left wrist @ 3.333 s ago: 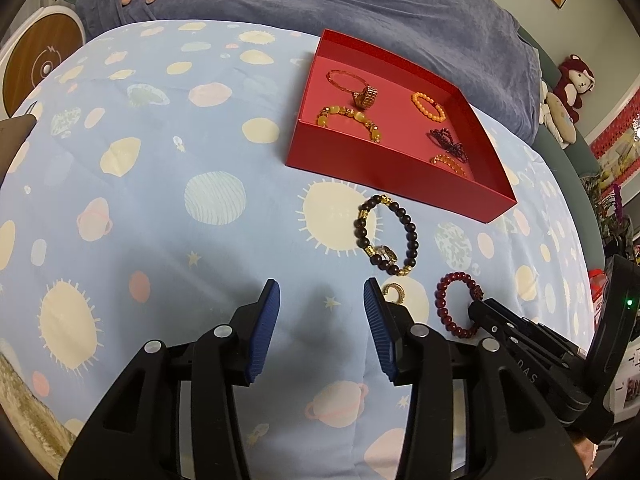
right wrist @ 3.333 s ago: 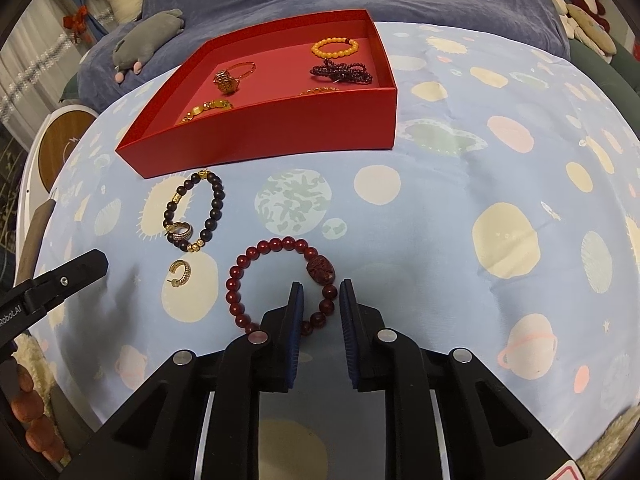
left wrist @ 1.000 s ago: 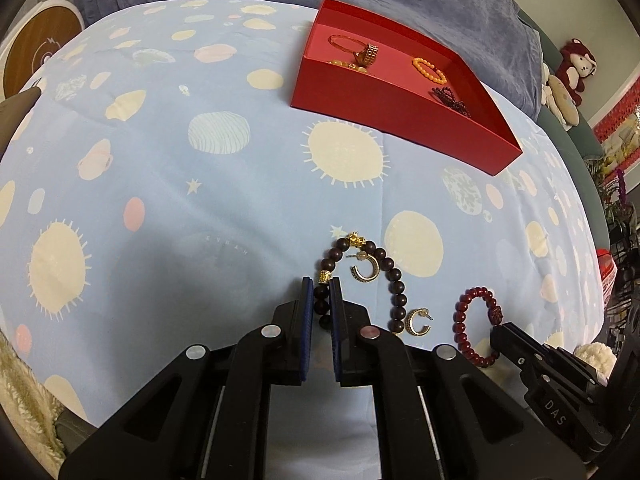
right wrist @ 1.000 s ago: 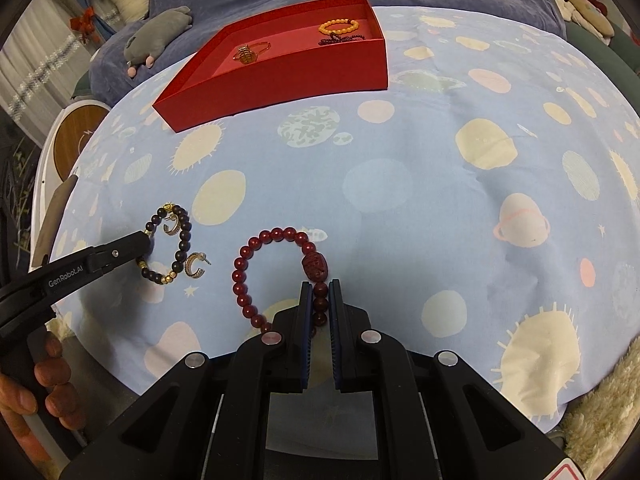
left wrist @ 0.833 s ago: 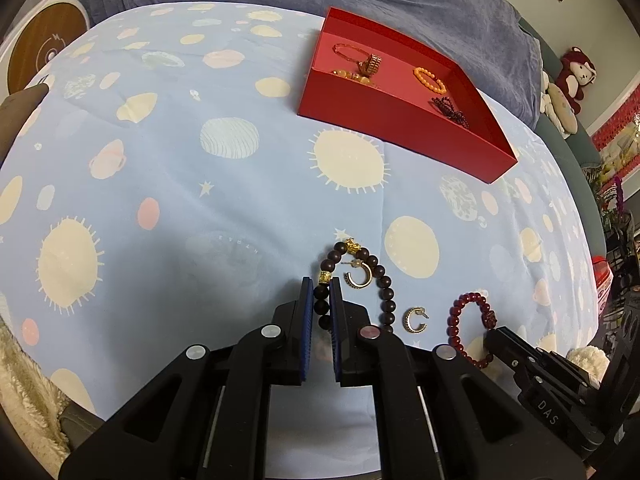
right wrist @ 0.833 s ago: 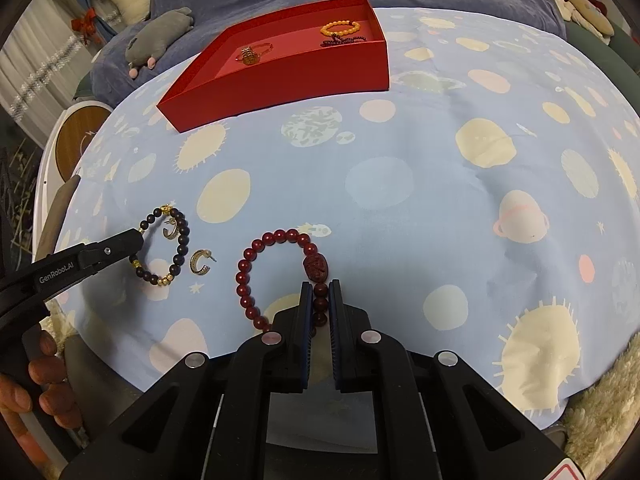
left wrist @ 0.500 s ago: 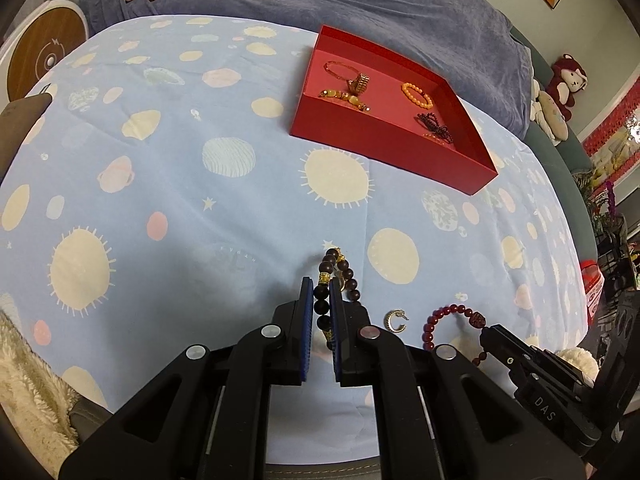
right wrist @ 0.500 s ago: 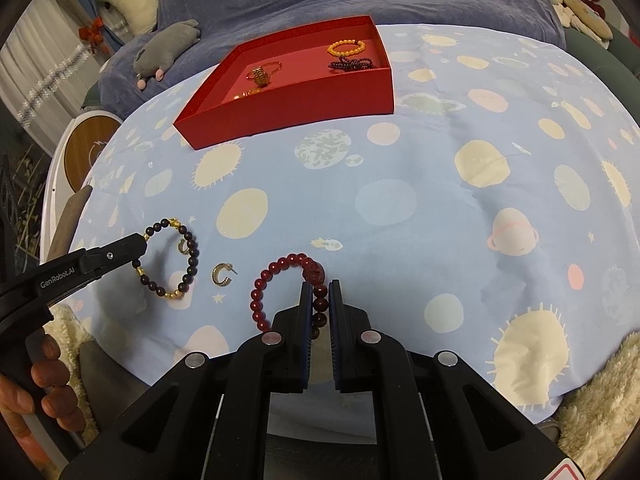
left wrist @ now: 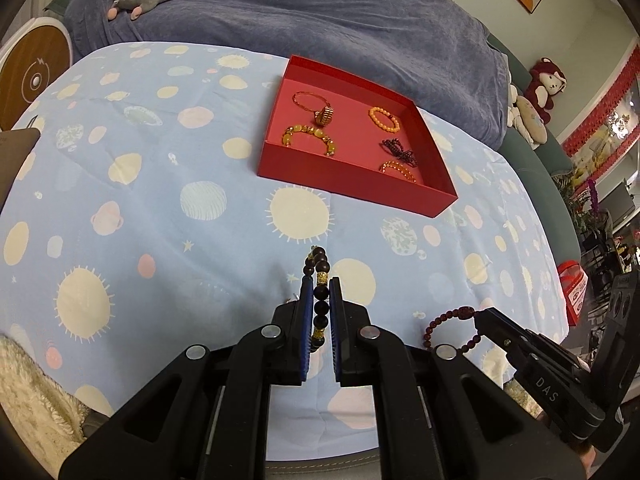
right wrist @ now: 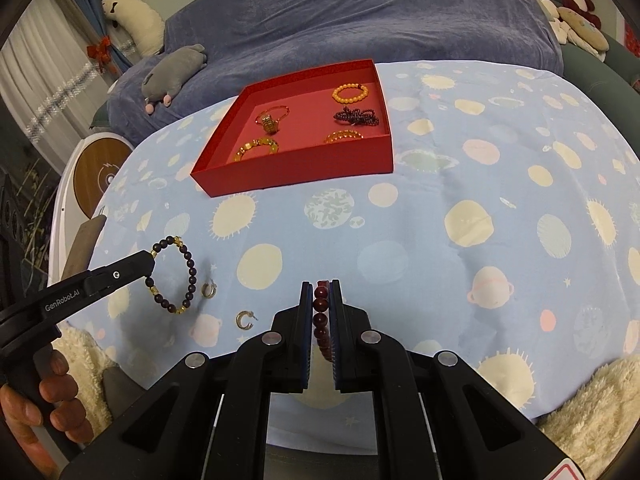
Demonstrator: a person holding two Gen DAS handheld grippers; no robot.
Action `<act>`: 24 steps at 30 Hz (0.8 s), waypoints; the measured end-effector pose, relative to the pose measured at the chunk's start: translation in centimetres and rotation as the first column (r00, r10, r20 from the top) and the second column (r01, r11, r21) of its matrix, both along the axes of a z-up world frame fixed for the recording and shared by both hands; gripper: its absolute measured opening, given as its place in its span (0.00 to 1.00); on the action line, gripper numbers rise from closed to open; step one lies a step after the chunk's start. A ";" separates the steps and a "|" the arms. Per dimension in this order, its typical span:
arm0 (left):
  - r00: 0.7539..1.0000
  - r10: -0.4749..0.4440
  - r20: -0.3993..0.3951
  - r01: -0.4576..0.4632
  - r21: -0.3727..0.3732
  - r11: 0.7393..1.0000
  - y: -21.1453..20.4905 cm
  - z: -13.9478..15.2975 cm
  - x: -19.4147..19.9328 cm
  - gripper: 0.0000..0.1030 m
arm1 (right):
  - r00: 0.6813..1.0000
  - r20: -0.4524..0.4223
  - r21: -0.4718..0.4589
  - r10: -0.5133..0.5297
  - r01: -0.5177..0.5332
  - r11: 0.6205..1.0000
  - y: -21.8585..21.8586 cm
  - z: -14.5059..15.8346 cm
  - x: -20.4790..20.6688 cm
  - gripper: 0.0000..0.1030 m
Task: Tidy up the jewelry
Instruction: 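Lift both bracelets into the red box and open both grippers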
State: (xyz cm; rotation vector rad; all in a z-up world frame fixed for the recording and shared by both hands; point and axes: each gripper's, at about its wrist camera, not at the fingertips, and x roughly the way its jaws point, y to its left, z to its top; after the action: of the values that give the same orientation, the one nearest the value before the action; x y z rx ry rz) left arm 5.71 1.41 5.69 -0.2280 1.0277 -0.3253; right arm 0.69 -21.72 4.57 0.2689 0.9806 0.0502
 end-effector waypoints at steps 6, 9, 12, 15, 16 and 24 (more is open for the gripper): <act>0.999 -0.022 0.029 0.022 0.005 1.000 -1.0 1.3 2.1 0.08 | 0.999 0.044 -0.002 -0.002 0.002 1.000 -0.7 1.9 2.7 0.07; 0.998 -0.038 0.042 0.037 0.016 0.999 -1.6 2.0 3.5 0.08 | 0.998 0.062 -0.001 -0.003 0.003 1.000 -0.9 2.6 4.2 0.07; 0.997 -0.048 0.059 0.047 0.023 0.999 -2.3 2.7 4.9 0.08 | 0.997 0.080 -0.005 0.002 -0.002 1.000 -0.9 3.2 5.7 0.07; 0.996 -0.055 0.069 0.053 0.020 0.998 -2.9 3.2 6.6 0.08 | 0.996 0.091 -0.003 0.008 -0.007 1.000 -0.8 3.6 7.2 0.07; 0.996 -0.058 0.073 0.056 0.022 0.998 -3.2 3.4 7.1 0.08 | 0.996 0.094 -0.003 0.010 -0.009 1.000 -0.8 3.6 7.7 0.07; 0.994 -0.068 0.089 0.066 0.025 0.997 -5.0 3.7 11.0 0.08 | 0.993 0.111 -0.005 0.028 -0.028 1.000 -0.5 3.9 11.9 0.07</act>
State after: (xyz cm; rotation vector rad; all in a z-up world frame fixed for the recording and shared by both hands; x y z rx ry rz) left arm 16.74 -3.62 9.37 -0.1582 0.9513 -0.3821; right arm 12.57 -22.26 8.43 0.2472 0.8742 0.0882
